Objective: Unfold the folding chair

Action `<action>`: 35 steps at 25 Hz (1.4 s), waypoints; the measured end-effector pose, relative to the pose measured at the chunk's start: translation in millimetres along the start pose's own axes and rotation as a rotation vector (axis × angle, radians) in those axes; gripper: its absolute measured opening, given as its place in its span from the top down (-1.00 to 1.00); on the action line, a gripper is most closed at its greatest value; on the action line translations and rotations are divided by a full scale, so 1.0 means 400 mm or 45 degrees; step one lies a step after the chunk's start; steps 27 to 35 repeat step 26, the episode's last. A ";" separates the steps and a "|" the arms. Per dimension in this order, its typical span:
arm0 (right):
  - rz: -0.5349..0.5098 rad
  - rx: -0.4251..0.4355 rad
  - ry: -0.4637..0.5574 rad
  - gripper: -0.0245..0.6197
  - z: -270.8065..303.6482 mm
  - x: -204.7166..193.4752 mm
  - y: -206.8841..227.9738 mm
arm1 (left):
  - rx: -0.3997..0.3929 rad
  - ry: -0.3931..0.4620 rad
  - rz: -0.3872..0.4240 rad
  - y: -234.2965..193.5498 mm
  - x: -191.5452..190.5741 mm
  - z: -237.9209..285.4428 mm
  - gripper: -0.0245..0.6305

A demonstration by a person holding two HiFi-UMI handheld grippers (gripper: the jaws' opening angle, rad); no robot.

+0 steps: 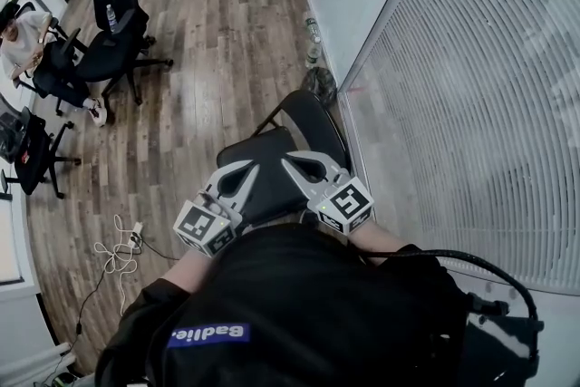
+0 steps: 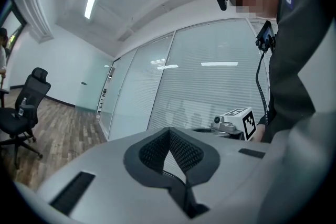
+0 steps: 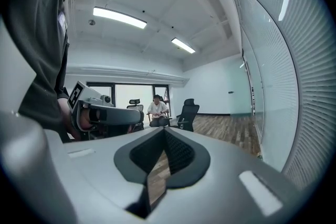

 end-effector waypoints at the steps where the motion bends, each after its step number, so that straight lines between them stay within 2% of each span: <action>1: 0.002 -0.002 0.002 0.92 -0.001 0.003 0.001 | -0.002 0.003 0.003 0.002 -0.002 0.000 0.91; 11: 0.012 -0.007 -0.012 0.92 -0.014 -0.011 -0.001 | -0.001 0.015 0.018 0.014 -0.016 -0.013 0.91; 15: 0.014 -0.003 -0.015 0.92 -0.009 -0.018 0.003 | 0.005 0.016 -0.018 0.017 -0.001 -0.005 0.91; 19: 0.017 -0.004 -0.018 0.92 -0.005 -0.027 0.004 | 0.005 0.016 0.019 0.010 -0.032 -0.014 0.91; 35: 0.034 -0.017 -0.020 0.92 -0.012 -0.030 -0.006 | 0.000 -0.003 0.019 0.015 -0.021 -0.027 0.91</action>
Point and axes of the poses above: the fingertips, and each gripper's own axes: z forward along the fingers, y to its right, x out of its top, the point moved 8 cm from there along -z, backward along the fingers, and after that the axes turned 13 degrees about z, right-handed, at the moved point
